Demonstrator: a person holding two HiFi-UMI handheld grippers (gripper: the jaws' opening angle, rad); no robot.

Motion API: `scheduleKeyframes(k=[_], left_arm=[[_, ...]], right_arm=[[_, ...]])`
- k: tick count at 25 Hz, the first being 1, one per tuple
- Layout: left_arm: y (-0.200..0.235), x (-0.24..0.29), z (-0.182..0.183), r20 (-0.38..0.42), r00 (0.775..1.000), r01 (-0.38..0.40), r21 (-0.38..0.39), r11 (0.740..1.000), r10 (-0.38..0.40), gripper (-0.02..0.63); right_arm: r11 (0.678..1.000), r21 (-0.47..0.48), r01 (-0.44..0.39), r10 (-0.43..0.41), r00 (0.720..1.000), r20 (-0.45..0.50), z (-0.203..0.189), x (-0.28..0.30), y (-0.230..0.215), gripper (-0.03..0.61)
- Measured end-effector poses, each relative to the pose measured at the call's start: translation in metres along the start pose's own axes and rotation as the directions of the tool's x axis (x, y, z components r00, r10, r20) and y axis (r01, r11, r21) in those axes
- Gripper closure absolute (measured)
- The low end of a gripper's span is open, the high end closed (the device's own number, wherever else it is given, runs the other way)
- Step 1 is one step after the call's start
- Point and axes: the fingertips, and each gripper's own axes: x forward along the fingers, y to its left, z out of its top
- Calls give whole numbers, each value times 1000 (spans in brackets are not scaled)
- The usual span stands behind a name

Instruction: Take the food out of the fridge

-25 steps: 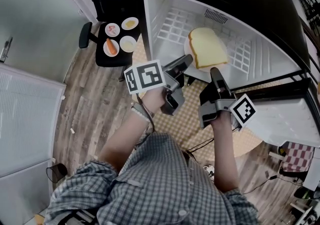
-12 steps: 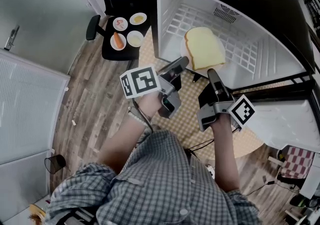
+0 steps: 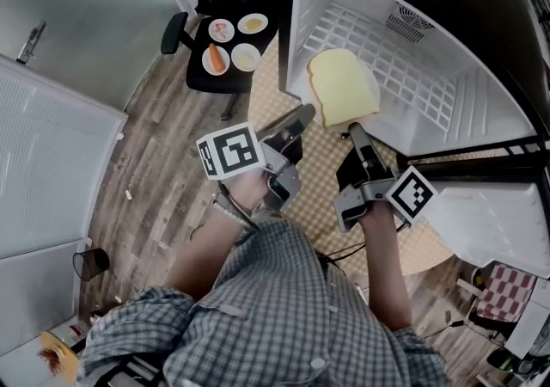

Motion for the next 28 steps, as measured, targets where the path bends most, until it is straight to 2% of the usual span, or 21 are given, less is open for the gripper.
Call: scheduleKeyframes(k=[4,8,18,28], left_arm=[[7,-13,-3,1,999,-41,60,997,41,584],[13,-23,-8,2,998,-63,65,996,63,584],[38,-46,-24,14,999,-48,2,999,48,588],[84,-54,-46,-9,994,-113,-70,991,113,586]], right_arm=[[999,-27,20,-21,998,-54,-14,1,-6,552],[1000,0,17,-17,997,-78,-27,2,-9,552],[999,5,50,-49,987,-150,-55,-2,-27,552],[994,37,102,-93,976,-199,-78,0,-71,552]])
